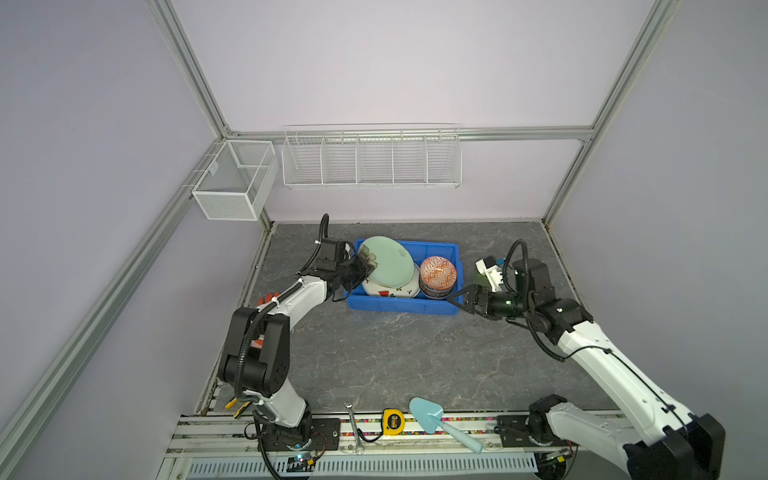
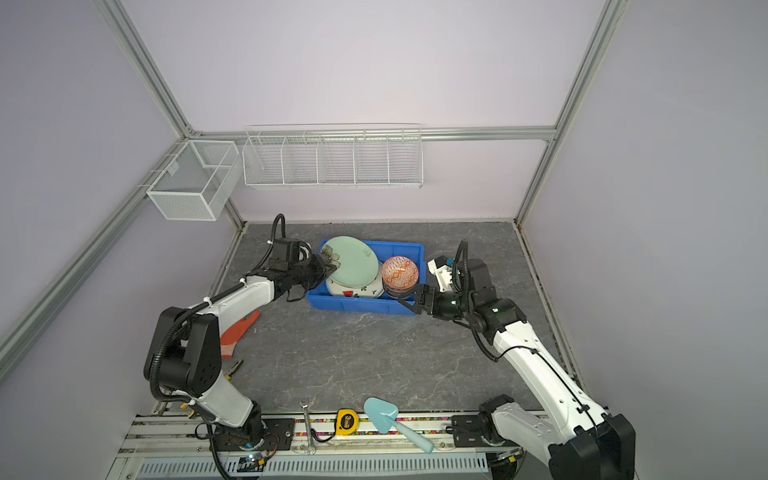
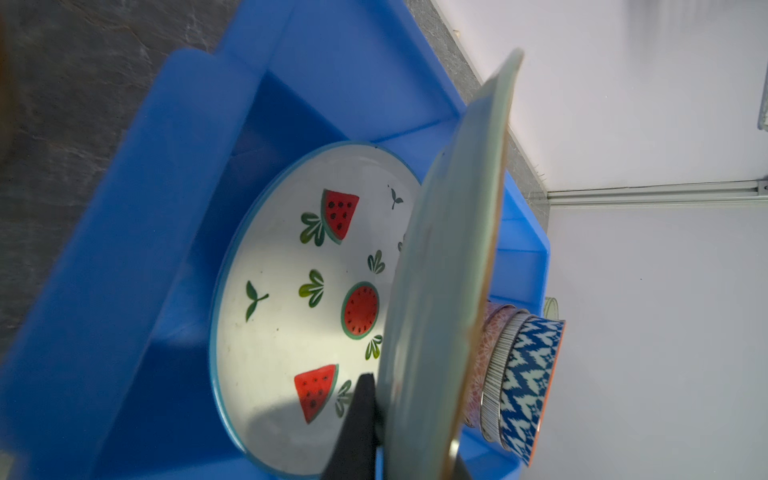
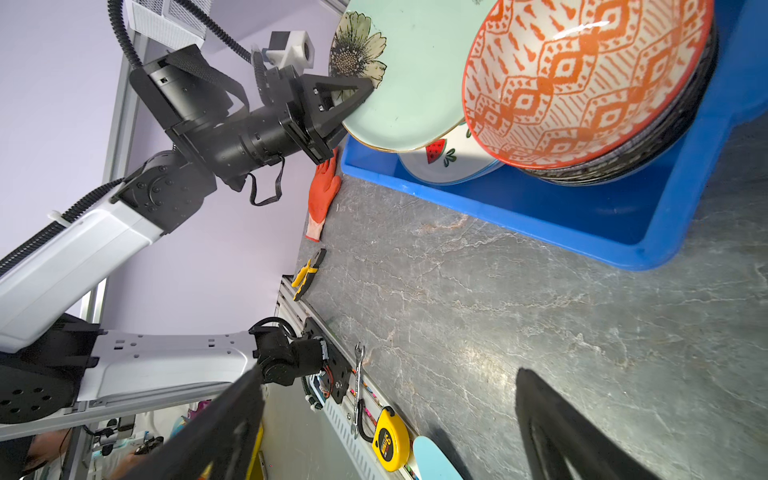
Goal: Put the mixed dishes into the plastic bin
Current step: 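Lower the flower plate into the bin with the left gripper while the right holds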
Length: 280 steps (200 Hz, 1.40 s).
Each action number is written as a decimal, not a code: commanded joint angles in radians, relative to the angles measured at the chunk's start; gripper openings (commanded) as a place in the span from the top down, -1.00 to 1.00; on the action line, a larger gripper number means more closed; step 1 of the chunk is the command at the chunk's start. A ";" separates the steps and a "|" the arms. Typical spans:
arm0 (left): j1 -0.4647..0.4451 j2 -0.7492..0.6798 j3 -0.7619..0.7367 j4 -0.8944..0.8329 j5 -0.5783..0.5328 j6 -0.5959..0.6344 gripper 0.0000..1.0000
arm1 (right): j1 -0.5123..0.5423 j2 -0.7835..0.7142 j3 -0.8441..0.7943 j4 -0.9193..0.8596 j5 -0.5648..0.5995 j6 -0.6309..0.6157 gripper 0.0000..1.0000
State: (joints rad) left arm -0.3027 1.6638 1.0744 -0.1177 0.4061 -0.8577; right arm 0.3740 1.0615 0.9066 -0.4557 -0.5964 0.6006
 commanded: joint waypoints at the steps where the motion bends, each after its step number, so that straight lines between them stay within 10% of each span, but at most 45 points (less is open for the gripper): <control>1: 0.002 0.006 0.061 0.137 0.042 0.020 1.00 | -0.010 -0.021 0.018 -0.025 -0.013 -0.022 -0.87; 280: 0.000 0.071 -0.010 0.146 0.015 0.067 0.51 | -0.031 -0.049 -0.021 -0.022 -0.012 -0.019 -0.83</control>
State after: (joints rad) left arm -0.3054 1.7401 1.0626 -0.0341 0.4194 -0.8062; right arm 0.3485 1.0267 0.9031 -0.4751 -0.5961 0.5972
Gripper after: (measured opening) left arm 0.239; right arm 0.915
